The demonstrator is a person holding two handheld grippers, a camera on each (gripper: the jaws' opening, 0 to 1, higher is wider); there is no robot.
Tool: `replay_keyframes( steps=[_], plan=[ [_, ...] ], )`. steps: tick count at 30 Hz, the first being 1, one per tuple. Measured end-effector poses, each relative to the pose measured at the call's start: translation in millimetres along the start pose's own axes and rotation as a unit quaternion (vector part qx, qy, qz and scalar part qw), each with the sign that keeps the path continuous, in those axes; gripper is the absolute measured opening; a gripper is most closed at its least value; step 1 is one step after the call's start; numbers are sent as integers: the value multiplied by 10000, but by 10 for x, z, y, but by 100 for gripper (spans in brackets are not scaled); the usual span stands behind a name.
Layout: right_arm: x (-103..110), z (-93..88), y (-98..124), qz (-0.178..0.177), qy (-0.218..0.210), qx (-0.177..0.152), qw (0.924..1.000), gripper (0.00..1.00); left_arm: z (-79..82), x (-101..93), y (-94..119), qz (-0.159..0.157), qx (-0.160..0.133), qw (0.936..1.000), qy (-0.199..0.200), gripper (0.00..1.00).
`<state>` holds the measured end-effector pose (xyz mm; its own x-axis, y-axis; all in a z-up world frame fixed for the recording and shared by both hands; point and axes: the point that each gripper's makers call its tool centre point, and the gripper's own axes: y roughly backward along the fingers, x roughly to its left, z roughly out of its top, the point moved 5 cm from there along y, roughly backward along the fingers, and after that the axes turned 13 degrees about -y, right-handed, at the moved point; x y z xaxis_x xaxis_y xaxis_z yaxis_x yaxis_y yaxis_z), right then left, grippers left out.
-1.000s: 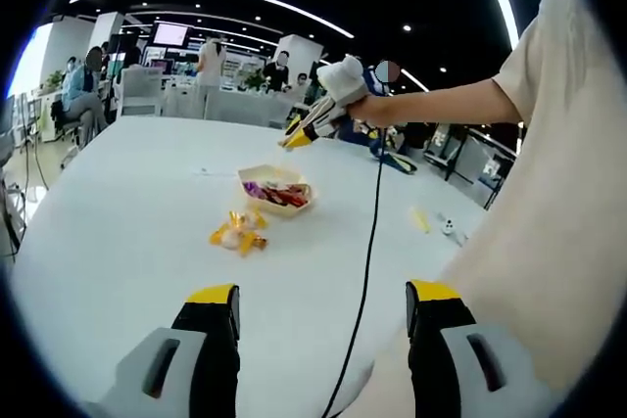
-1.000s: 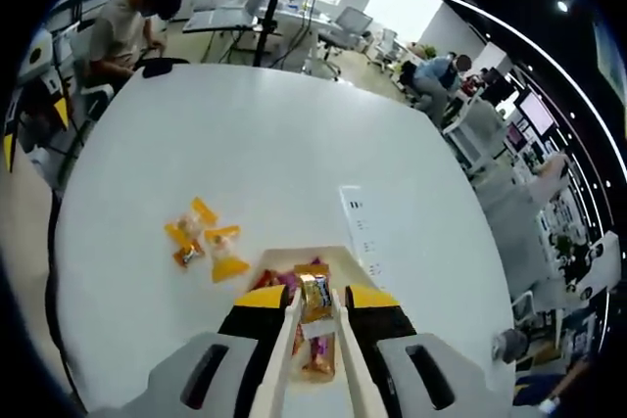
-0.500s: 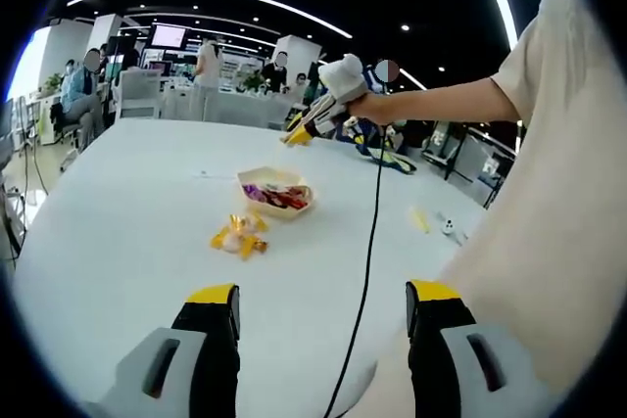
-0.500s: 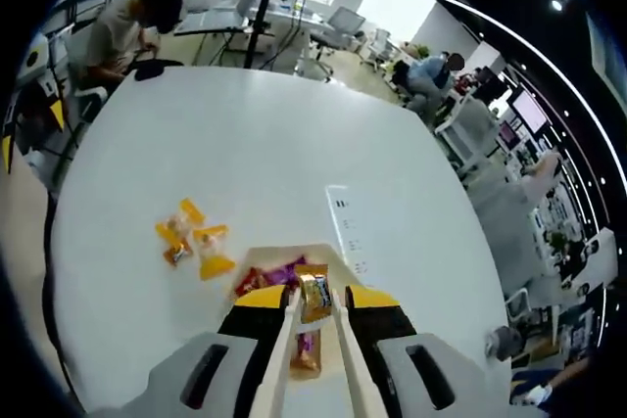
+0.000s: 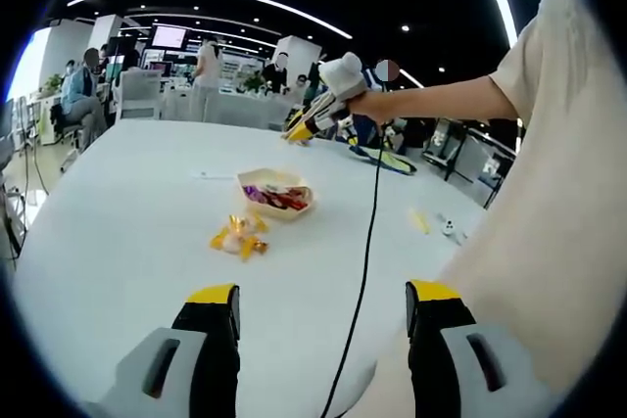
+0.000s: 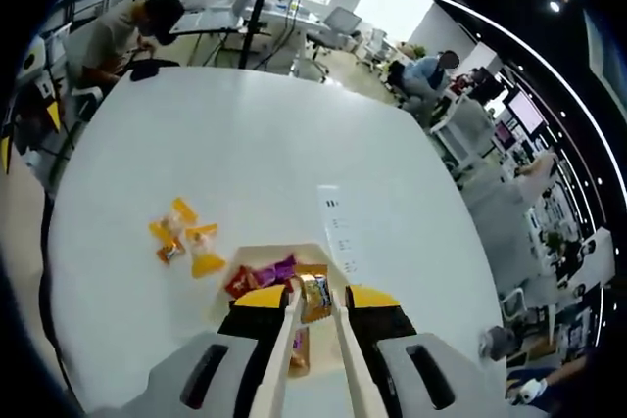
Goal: Place the target food into the container with the food tongs after gripping and lifting it, then release it inside without dropping or visibly crushing the food.
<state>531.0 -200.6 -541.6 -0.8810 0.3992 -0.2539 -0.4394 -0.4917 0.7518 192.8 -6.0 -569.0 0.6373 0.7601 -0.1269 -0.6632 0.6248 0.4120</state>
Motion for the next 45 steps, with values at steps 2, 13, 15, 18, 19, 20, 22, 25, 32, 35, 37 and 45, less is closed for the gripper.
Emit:
replay_keyframes(
  steps=[2,13,15,18,19,20,22,25,32,35,37,45],
  plan=[
    [-10,-2,4,-3,-6,-6,10000,22,9,4,-1,-3,-5,10000,-13,69],
    [-29,18,8,-23,6,-10,10000,22,2,5,12,14,-12,10000,-1,69],
    [-23,11,6,-19,11,-6,10000,22,-3,-2,13,11,-8,10000,4,69],
    [-17,2,7,-19,10,-2,10000,23,-10,-7,12,8,-1,10000,5,69],
    [-14,0,8,-13,7,1,10000,23,-11,-8,12,8,-4,10000,8,69],
    [-13,-2,10,-15,4,1,10000,23,-11,-8,11,8,-5,10000,8,69],
    [-10,-4,16,-15,-20,-14,10000,23,-11,-9,11,6,-2,10000,3,69],
    [18,-4,26,16,-42,-34,10000,24,-11,-9,10,6,-7,10000,4,69],
    [143,-21,-6,144,-104,-52,9998,25,-19,-30,10,-3,-2,10000,8,69],
    [198,-29,-18,192,-112,-51,9997,26,-25,-35,18,2,0,10000,13,69],
    [247,-27,-34,237,-136,-58,9996,26,-32,-34,26,10,6,10000,15,69],
    [473,-14,-126,451,-253,-122,9986,27,-53,-38,55,39,19,10000,28,69]
  ],
)
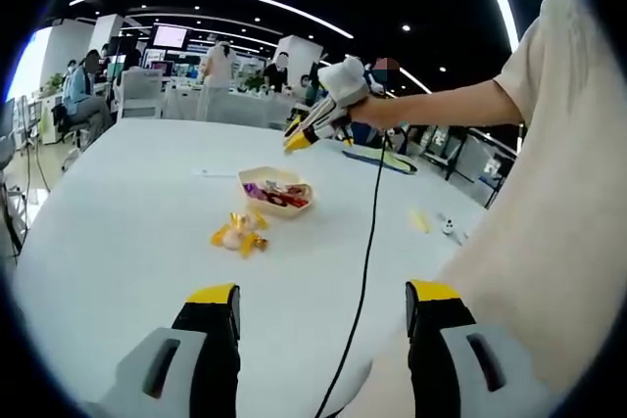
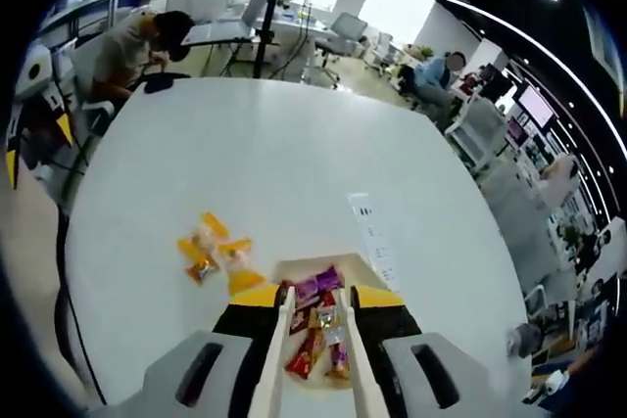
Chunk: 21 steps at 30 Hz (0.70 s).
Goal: Place the target food into the container with the food tongs after gripping and lifting it, then release it inside without dropping or visibly crushing the food.
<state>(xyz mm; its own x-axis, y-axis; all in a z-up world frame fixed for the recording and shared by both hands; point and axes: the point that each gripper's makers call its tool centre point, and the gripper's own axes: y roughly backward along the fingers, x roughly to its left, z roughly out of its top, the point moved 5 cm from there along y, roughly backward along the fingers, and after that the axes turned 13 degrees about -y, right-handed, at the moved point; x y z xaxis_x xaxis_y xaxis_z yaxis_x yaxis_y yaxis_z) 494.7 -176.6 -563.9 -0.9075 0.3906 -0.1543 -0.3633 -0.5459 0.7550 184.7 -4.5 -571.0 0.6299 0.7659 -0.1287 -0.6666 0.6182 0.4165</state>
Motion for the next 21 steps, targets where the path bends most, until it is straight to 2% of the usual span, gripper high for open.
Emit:
replay_keyframes(
  steps=[21],
  plan=[
    [543,-59,-300,516,28,167,9985,27,-49,11,60,83,10,9999,69,69]
  ],
)
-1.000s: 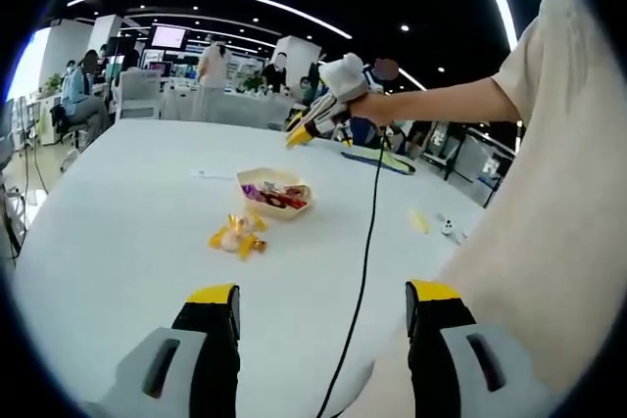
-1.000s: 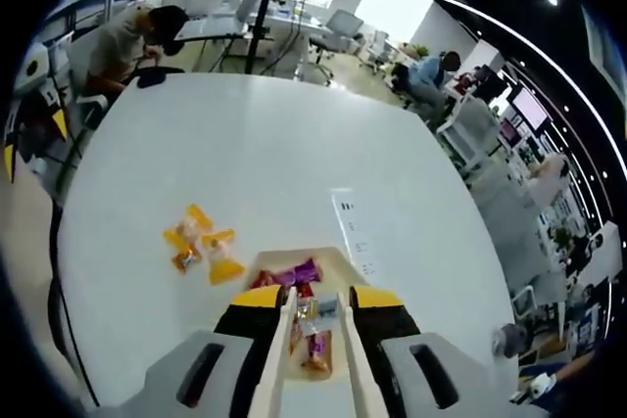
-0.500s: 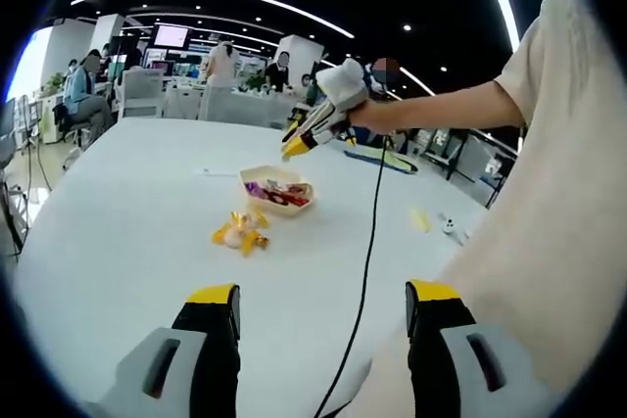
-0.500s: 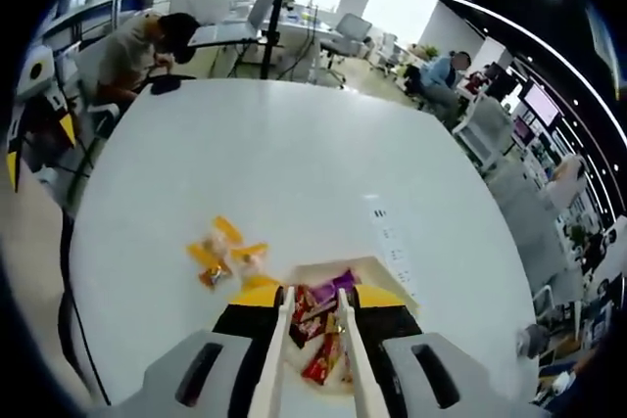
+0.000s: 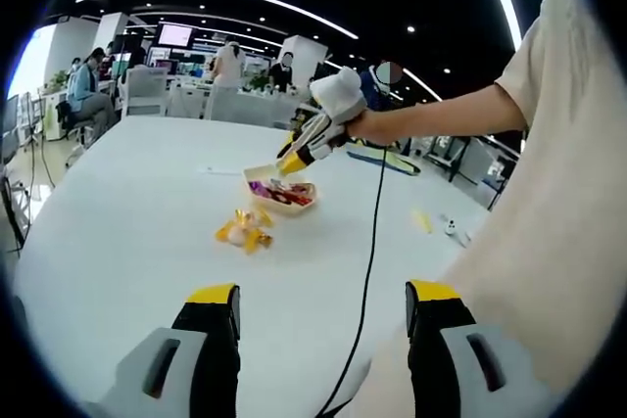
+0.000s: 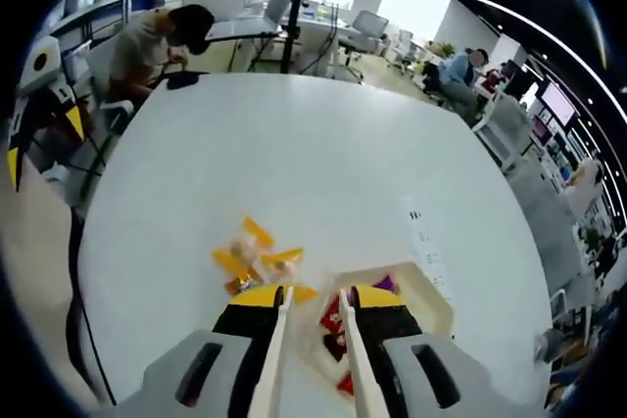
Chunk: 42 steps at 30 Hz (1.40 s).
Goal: Place the target food into the container with the food tongs after gripping and lifting it, then release it inside without dropping or visibly crushing the food.
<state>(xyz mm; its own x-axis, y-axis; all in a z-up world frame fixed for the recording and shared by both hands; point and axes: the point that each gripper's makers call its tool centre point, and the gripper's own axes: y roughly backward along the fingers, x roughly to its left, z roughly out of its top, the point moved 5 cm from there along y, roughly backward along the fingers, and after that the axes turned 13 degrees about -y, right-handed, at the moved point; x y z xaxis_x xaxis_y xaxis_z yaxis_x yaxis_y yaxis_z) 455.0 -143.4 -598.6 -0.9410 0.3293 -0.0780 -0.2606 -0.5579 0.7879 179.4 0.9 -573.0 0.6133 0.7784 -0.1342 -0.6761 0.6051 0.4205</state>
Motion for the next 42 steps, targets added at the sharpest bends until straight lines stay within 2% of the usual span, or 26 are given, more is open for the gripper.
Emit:
replay_keyframes(
  steps=[11,24,42],
  plan=[
    [252,-84,-179,277,-35,162,9995,27,-42,7,34,44,9,10000,60,69],
    [454,-172,-334,486,-81,307,9983,27,-122,40,72,109,19,9998,155,69],
    [647,21,-587,686,-96,260,9973,28,-179,95,129,218,30,9994,258,69]
  ],
)
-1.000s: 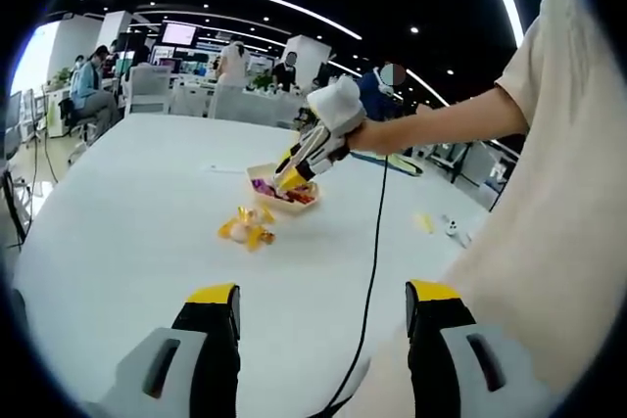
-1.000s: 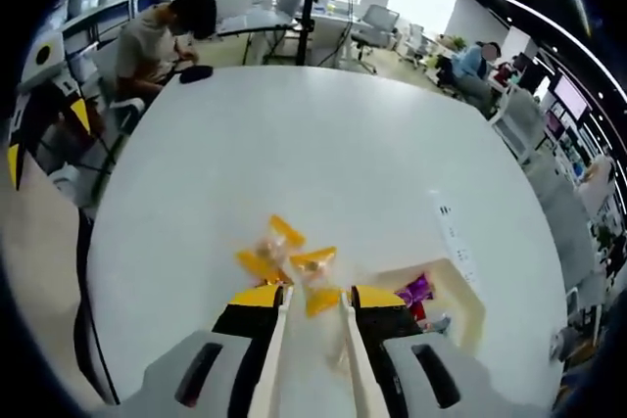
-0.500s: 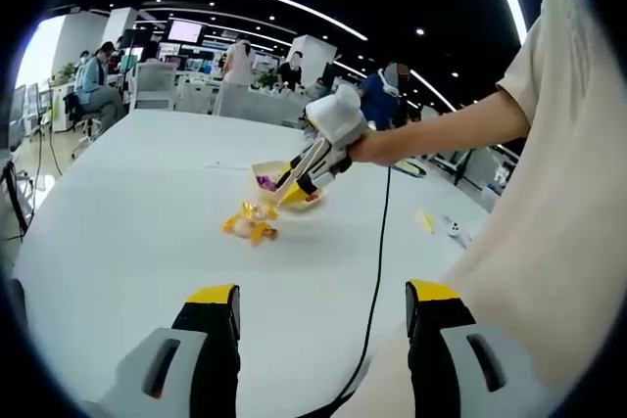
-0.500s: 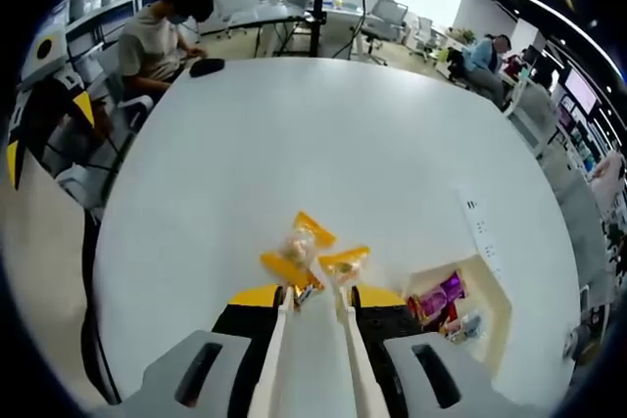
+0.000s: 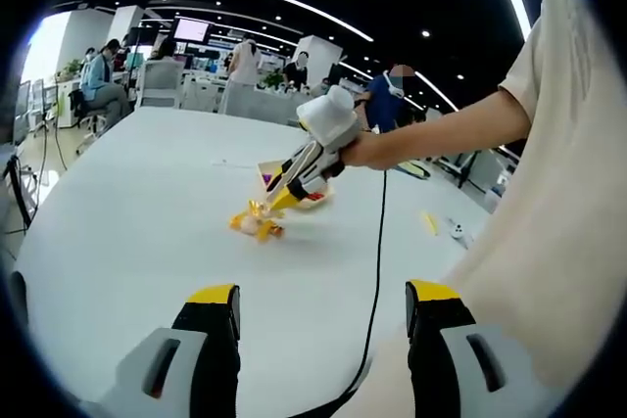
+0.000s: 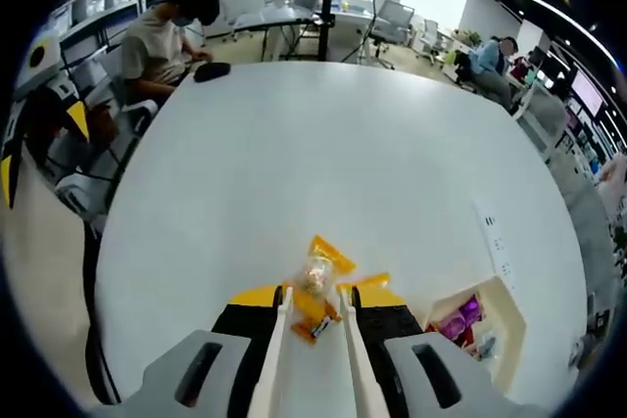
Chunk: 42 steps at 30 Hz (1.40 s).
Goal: Place the target food into the container with the food tongs after gripping and lifting it, then release it inside without dropping or visibly crushing the food.
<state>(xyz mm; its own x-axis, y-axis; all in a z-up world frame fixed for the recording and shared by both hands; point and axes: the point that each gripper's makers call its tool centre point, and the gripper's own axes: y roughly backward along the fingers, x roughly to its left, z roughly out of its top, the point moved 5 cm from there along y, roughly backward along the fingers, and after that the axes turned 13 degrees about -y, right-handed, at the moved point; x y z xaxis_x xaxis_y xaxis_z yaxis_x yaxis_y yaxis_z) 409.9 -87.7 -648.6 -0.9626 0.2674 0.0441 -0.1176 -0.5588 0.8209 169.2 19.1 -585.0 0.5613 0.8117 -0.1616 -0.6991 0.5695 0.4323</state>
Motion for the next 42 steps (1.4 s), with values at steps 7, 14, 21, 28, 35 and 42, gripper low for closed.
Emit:
replay_keyframes(
  steps=[7,14,21,28,35,42],
  plan=[
    [-20,-4,-93,-19,-164,144,9998,28,-29,27,25,46,18,10000,58,68],
    [-40,20,-171,-104,-318,185,9993,28,-52,56,34,50,35,9999,96,68],
    [-46,60,-257,-206,-451,266,9984,29,-67,88,40,53,55,9999,125,69],
    [-22,102,-348,-132,-450,275,9985,29,-72,133,37,85,55,9998,164,68],
    [-47,79,-385,-308,-498,399,9975,29,-80,168,44,129,35,9997,211,68],
    [-18,37,-436,-351,-668,494,9959,29,-94,180,47,130,30,9996,242,68]
  ],
)
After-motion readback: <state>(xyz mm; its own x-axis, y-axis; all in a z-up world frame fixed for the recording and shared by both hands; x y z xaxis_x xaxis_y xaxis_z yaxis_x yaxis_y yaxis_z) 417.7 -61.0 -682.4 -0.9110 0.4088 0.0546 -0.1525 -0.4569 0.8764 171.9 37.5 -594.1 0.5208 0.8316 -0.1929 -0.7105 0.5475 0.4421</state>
